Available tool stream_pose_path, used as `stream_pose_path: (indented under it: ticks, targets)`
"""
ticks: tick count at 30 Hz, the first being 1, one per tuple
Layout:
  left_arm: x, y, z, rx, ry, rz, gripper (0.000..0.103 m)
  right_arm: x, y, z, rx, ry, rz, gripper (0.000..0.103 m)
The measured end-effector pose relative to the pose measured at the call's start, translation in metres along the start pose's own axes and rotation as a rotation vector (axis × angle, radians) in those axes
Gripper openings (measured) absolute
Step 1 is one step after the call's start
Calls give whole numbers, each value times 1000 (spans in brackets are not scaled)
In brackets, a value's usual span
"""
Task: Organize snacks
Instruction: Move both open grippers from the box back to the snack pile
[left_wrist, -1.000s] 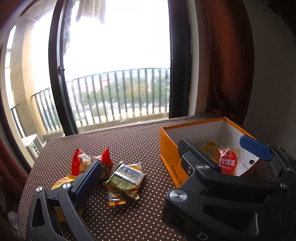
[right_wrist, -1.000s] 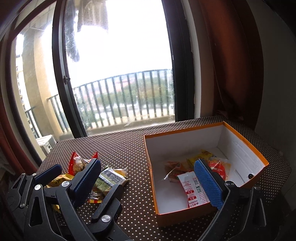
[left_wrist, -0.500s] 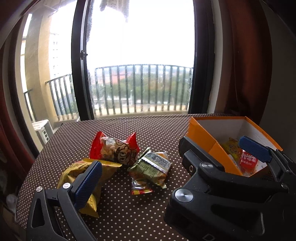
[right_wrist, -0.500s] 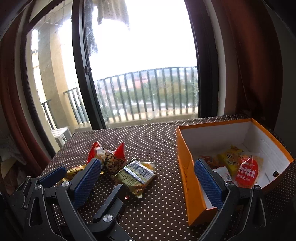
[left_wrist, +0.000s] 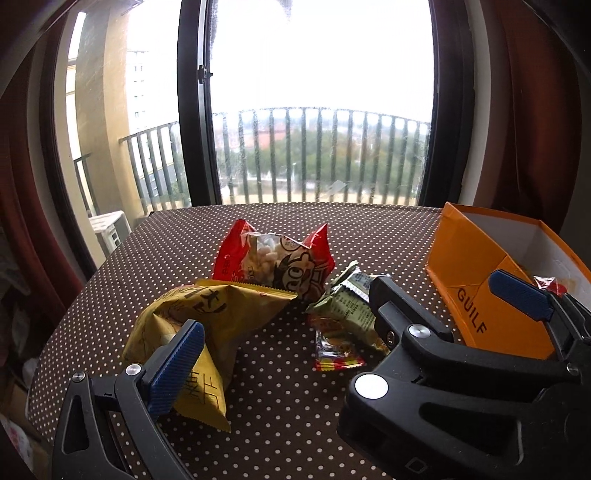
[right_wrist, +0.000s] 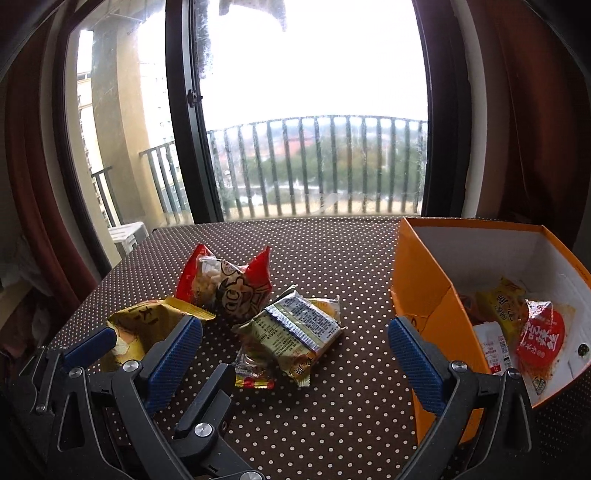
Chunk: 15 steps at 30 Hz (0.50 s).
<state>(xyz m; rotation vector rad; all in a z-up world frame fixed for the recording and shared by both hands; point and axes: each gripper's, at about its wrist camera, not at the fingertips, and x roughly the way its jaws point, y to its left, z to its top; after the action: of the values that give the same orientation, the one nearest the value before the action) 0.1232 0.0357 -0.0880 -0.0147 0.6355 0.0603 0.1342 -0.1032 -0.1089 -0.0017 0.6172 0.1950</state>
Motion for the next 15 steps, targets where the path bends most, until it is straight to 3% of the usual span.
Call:
stream_pose_path:
  ticks: [3,9,15]
  targets:
    - [-1,2,7,35,-19,66,102,11,4,3,-1,21,24,102]
    - [5,24,22,21,-23,114,102,25,20,18,-9,11,86,102]
    - [23,50,24,20,29,161,102,44,40,19,-15,49,123,102]
